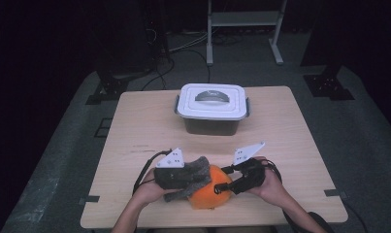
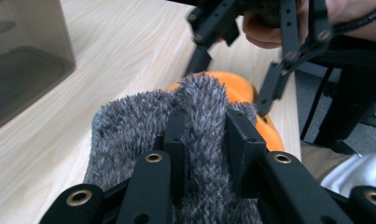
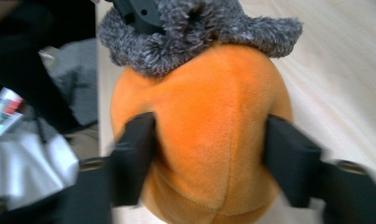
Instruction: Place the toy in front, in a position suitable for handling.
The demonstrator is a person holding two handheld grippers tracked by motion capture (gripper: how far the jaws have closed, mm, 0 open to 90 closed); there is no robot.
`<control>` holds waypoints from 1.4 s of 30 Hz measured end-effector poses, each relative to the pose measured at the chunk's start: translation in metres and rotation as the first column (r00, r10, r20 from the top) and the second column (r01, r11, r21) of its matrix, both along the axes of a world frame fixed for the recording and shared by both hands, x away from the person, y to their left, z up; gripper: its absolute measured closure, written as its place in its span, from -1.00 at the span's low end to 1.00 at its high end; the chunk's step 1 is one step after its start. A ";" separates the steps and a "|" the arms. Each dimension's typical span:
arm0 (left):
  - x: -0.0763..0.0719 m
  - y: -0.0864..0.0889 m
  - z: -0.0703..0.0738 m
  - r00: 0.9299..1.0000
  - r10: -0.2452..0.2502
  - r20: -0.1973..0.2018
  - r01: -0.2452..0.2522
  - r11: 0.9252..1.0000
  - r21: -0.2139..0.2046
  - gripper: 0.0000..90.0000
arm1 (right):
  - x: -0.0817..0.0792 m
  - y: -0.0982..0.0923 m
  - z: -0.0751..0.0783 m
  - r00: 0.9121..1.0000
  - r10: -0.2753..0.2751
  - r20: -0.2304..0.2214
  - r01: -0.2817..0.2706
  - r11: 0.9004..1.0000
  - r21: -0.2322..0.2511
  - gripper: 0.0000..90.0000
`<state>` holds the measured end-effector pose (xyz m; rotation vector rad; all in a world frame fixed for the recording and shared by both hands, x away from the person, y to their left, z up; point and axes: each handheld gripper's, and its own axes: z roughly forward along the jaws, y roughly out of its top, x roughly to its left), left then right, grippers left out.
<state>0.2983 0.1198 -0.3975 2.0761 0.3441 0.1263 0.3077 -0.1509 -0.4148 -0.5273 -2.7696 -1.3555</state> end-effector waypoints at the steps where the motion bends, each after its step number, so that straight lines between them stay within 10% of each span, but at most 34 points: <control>1: 0.001 0.001 0.002 1.000 0.005 0.000 -0.005 1.000 -0.008 0.60 | -0.002 0.000 0.003 0.999 -0.002 0.036 0.002 1.000 -0.003 0.17; 8: 0.000 0.010 0.023 0.999 0.020 0.047 -0.016 0.995 -0.097 0.59 | -0.014 0.001 0.023 0.975 0.007 0.221 -0.015 0.999 0.035 0.25; 12: 0.004 0.006 0.013 0.998 0.051 0.044 -0.049 0.998 -0.042 0.59 | -0.015 0.004 0.014 0.968 0.075 0.238 -0.072 0.997 -0.022 0.18; 17: 0.003 0.003 0.003 0.999 0.034 0.012 -0.034 0.999 -0.027 0.60 | -0.001 -0.013 0.010 0.994 0.057 0.093 -0.059 0.998 0.018 -0.13; 21: 0.000 -0.002 0.004 1.000 -0.025 -0.010 0.024 0.999 -0.043 0.60 | 0.000 -0.012 0.013 0.998 0.052 0.044 -0.053 0.998 0.032 -0.29; 25: -0.005 -0.009 0.005 0.999 -0.054 -0.004 0.054 0.998 -0.020 0.59 | -0.006 0.001 0.007 0.995 0.065 0.077 -0.065 0.998 -0.005 -0.37; 31: -0.001 0.000 0.005 1.000 -0.024 -0.003 0.023 1.000 -0.007 0.59 | -0.002 -0.009 0.003 0.996 0.058 0.073 -0.057 0.998 -0.025 0.07; 42: 0.009 0.033 -0.006 0.998 0.045 -0.042 -0.046 0.999 -0.011 0.59 | 0.002 -0.027 -0.006 0.999 0.024 0.026 -0.024 1.000 0.007 0.05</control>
